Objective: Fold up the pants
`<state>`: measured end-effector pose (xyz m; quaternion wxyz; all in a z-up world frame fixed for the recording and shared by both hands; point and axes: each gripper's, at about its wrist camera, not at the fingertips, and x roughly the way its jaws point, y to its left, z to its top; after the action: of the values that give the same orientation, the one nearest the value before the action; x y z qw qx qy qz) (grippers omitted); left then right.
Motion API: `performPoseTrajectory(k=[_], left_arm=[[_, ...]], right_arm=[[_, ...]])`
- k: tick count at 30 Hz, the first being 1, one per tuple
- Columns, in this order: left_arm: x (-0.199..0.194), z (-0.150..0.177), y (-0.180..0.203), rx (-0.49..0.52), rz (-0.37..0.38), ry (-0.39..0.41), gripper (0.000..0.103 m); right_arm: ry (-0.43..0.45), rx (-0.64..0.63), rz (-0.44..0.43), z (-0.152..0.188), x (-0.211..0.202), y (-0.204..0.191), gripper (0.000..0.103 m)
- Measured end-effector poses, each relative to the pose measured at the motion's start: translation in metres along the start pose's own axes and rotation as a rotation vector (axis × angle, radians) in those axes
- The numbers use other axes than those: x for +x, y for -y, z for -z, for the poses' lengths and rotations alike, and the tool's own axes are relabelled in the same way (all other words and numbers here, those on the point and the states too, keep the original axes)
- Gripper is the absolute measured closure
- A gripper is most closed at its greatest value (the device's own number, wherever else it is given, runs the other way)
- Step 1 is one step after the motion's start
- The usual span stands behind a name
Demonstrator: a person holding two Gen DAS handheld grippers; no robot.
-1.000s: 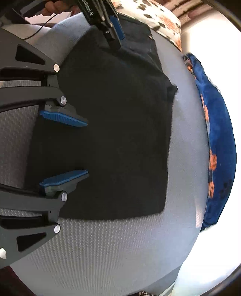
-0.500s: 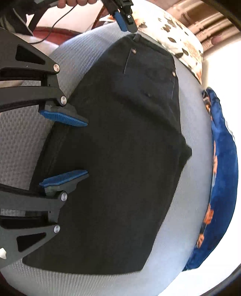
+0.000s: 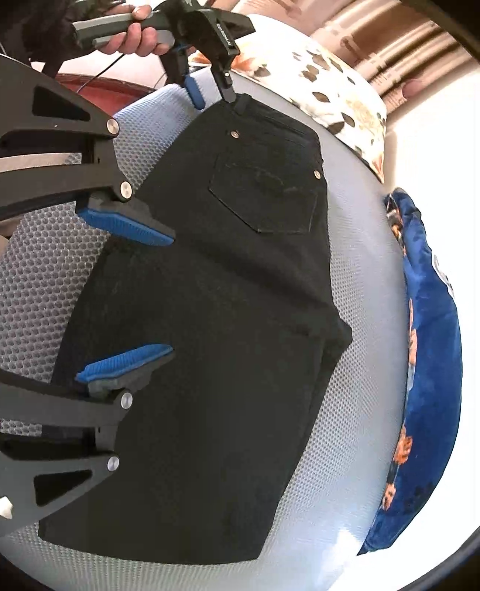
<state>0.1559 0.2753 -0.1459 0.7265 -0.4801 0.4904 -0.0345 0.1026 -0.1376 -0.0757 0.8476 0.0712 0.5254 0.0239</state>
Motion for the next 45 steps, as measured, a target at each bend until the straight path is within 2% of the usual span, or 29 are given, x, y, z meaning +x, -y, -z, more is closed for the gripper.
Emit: performPoseTrajectory(k=[3,7,12,16,20,27,32,37,43,44,45], left_arm=[[-0.001,-0.006,-0.006,-0.021,0.048,0.004,0.042],[0.011,-0.016,-0.008,-0.012,0.113,-0.047,0.042],[0.021,-0.025,-0.004,0.022,0.163,-0.052,0.042],[0.022,-0.034,-0.011,-0.006,0.221,-0.079,0.042],[0.023,-0.042,-0.014,0.003,0.243,-0.085,0.042],[0.033,-0.053,0.007,0.179,0.217,-0.087,0.042],[0.026,-0.053,-0.002,0.162,0.261,-0.105,0.042],[0.031,-0.062,0.0,0.131,0.25,-0.093,0.042],[0.045,-0.067,0.014,0.111,0.191,-0.051,0.042],[0.046,-0.066,0.018,0.123,0.173,-0.04,0.044],[0.045,-0.062,0.021,0.137,0.146,-0.017,0.05]], right_arm=[[-0.002,0.02,0.006,0.0,0.0,0.004,0.048],[-0.011,0.045,0.011,0.0,0.004,0.008,0.048],[-0.021,0.064,0.017,0.001,0.01,0.008,0.048],[-0.035,0.071,0.024,0.003,0.014,0.008,0.048],[-0.057,0.077,0.036,0.005,0.019,0.01,0.048],[-0.053,0.079,0.036,0.006,0.023,0.007,0.045],[-0.056,0.066,0.05,0.008,0.024,0.003,0.042],[-0.069,0.054,0.039,0.007,0.028,-0.001,0.036],[-0.068,0.077,0.022,0.007,0.029,0.002,0.035],[-0.068,0.074,0.025,0.008,0.029,0.002,0.035],[-0.067,0.07,0.03,0.008,0.029,0.001,0.035]])
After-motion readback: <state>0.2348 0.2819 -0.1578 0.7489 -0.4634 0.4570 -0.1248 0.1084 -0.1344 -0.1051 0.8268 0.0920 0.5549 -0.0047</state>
